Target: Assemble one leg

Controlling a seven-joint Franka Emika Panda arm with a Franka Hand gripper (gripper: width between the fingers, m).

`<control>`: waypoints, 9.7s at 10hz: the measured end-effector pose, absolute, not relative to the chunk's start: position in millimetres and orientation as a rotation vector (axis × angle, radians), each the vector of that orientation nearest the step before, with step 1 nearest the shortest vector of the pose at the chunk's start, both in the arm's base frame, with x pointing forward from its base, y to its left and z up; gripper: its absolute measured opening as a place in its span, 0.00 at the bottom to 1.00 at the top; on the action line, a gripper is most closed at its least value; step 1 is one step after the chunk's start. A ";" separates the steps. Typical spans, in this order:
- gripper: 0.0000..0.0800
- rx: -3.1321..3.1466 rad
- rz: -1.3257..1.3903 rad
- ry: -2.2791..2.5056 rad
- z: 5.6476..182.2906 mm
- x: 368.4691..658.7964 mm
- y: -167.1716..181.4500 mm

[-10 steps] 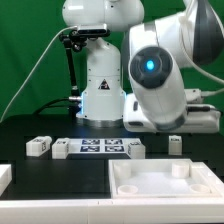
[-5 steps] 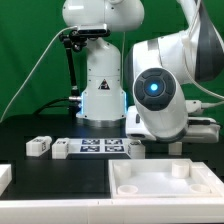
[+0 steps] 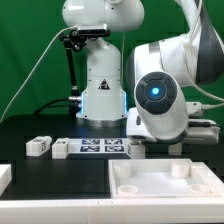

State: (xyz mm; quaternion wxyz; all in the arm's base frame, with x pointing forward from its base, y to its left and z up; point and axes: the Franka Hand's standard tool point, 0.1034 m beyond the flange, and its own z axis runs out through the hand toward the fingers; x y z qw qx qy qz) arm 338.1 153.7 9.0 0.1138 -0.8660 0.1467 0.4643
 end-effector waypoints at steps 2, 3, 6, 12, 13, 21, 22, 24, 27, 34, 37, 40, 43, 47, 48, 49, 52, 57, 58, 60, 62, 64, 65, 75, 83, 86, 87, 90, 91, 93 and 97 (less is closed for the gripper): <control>0.35 -2.539 1.362 0.430 9.0 338.1 153.7; 0.36 -2.539 1.362 0.430 9.0 338.1 153.7; 0.36 -2.539 1.362 0.430 9.0 338.1 153.7; 0.36 -2.525 1.306 0.361 68.7 377.4 136.2; 0.36 -2.534 1.255 0.383 74.8 386.4 131.6; 0.36 -2.989 0.513 0.144 90.1 428.7 98.5; 0.36 -3.021 0.447 0.068 100.1 439.9 92.6; 0.36 -3.050 0.154 0.070 104.1 460.1 95.5; 0.36 -3.038 -0.262 0.044 103.1 462.7 96.3; 0.36 -2.949 -0.750 -0.108 106.4 508.6 101.2; 0.36 -2.947 -0.751 -0.205 98.7 525.2 111.3; 0.36 -2.947 -0.732 -0.303 93.6 567.0 117.4; 0.36 -2.946 -0.721 -0.328 94.7 576.8 120.2; 0.36 -2.951 -0.701 -0.357 92.6 583.9 117.8; 0.36 -2.951 -0.696 -0.378 92.7 596.4 116.0; 0.36 -2.949 -0.709 -0.393 91.6 606.9 113.4; 0.36 -2.951 -0.698 -0.395 80.6 608.2 111.4; 0.36 -2.945 -0.719 -0.403 71.6 605.5 116.0; 0.36 -2.946 -0.718 -0.400 67.8 604.5 114.8; 0.36 -2.944 -0.738 -0.394 61.5 603.6 114.2; 0.36 -2.936 -0.791 -0.390 61.0 602.6 114.0; 0.37 -2.936 -0.791 -0.390 61.0 602.8 113.9; 0.59 -2.936 -0.791 -0.390 61.0 602.8 113.9; 0.81 -2.937 -0.765 -0.406 90.5 608.5 116.4; 0.81 -2.977 0.081 -0.418 83.7 612.2 115.7; 0.81 -2.979 0.058 -0.414 79.5 613.9 115.2; 0.78 -2.979 0.057 -0.414 79.6 614.0 115.2; 0.40 -2.979 0.057 -0.414 79.6 614.0 115.0; 0.40 -2.982 0.058 -0.396 79.5 614.2 113.7; 0.36 -2.986 0.060 -0.372 79.4 614.2 113.8; 0.36 -2.975 0.047 0.476 77.6 614.4 115.3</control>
Offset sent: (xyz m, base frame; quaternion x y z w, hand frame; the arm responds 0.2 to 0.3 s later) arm 0.0000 0.0000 0.0000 0.0000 0.0000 0.0000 1.0000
